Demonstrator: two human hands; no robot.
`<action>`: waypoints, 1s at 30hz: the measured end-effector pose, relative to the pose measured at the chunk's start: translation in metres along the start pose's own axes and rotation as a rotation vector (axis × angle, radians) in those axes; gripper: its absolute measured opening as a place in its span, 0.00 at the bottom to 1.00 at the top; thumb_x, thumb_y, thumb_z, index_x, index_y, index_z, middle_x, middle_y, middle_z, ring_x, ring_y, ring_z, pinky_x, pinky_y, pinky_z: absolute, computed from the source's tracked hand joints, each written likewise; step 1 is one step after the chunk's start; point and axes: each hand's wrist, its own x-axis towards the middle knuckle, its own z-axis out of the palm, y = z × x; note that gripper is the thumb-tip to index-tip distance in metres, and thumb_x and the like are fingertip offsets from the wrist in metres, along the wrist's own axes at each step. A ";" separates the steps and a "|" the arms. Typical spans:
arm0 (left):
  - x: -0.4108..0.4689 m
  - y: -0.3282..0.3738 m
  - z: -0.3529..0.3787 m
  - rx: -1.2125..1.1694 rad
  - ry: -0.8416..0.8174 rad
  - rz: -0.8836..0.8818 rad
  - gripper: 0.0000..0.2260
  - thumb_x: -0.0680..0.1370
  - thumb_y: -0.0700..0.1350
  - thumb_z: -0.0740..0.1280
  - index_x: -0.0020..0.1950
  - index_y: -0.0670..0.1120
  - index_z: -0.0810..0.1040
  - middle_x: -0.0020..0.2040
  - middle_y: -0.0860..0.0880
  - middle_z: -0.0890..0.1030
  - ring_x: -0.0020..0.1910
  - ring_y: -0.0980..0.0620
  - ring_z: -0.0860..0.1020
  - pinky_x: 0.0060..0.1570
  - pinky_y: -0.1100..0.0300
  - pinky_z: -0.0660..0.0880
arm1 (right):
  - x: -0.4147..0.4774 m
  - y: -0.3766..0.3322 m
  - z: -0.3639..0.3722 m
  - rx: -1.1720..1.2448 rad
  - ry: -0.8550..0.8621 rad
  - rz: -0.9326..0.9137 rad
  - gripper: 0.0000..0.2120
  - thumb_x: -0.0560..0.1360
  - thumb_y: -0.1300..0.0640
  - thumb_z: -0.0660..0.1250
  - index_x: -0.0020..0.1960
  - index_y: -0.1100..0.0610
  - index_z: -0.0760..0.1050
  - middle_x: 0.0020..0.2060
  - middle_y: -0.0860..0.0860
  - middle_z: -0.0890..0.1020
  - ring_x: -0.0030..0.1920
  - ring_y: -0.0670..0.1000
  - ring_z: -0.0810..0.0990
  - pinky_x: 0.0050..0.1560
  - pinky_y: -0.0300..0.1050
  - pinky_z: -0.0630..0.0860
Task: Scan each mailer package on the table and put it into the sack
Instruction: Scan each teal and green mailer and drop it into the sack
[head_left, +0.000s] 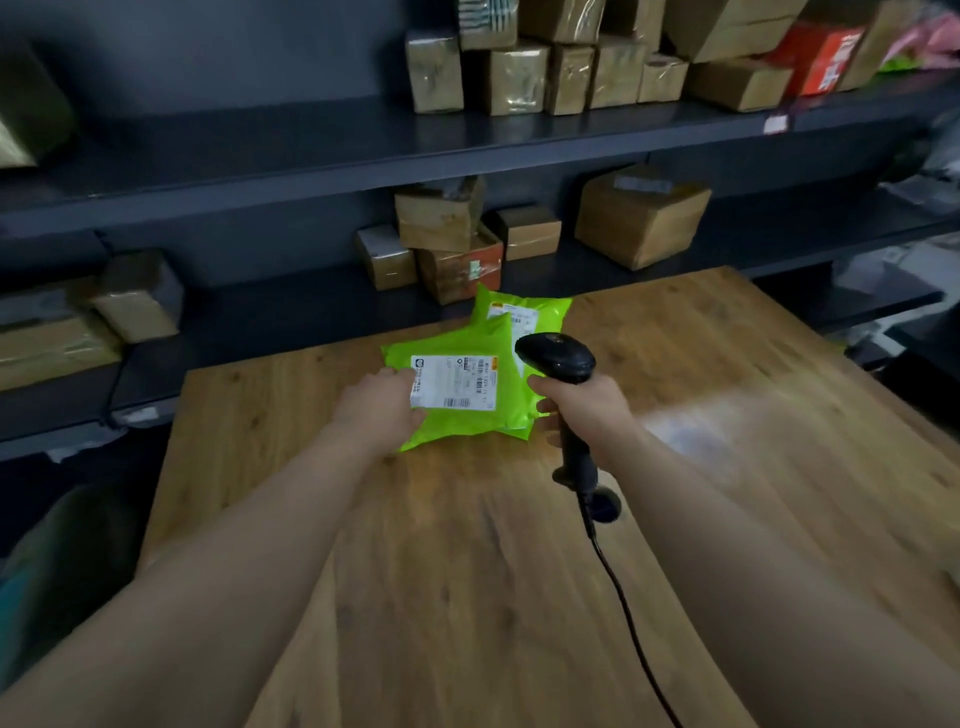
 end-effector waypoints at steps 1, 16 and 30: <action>0.014 0.000 0.002 -0.023 -0.013 -0.002 0.25 0.76 0.53 0.67 0.71 0.46 0.67 0.64 0.42 0.73 0.62 0.41 0.73 0.60 0.48 0.72 | 0.012 0.004 0.001 0.007 -0.017 0.011 0.08 0.73 0.54 0.74 0.47 0.55 0.77 0.42 0.56 0.79 0.38 0.54 0.80 0.38 0.49 0.74; 0.102 0.009 0.019 -0.003 -0.230 -0.034 0.33 0.63 0.63 0.76 0.64 0.53 0.75 0.64 0.48 0.78 0.62 0.46 0.75 0.63 0.53 0.70 | 0.081 0.041 0.001 0.065 -0.147 0.104 0.07 0.72 0.53 0.76 0.44 0.48 0.78 0.46 0.51 0.82 0.47 0.54 0.81 0.56 0.60 0.79; -0.055 -0.022 0.018 -1.146 0.019 -0.262 0.03 0.76 0.40 0.71 0.47 0.47 0.78 0.41 0.52 0.83 0.36 0.55 0.82 0.35 0.65 0.79 | -0.007 0.006 0.018 -0.025 -0.071 -0.107 0.06 0.71 0.52 0.76 0.43 0.53 0.80 0.33 0.48 0.76 0.37 0.49 0.74 0.38 0.42 0.68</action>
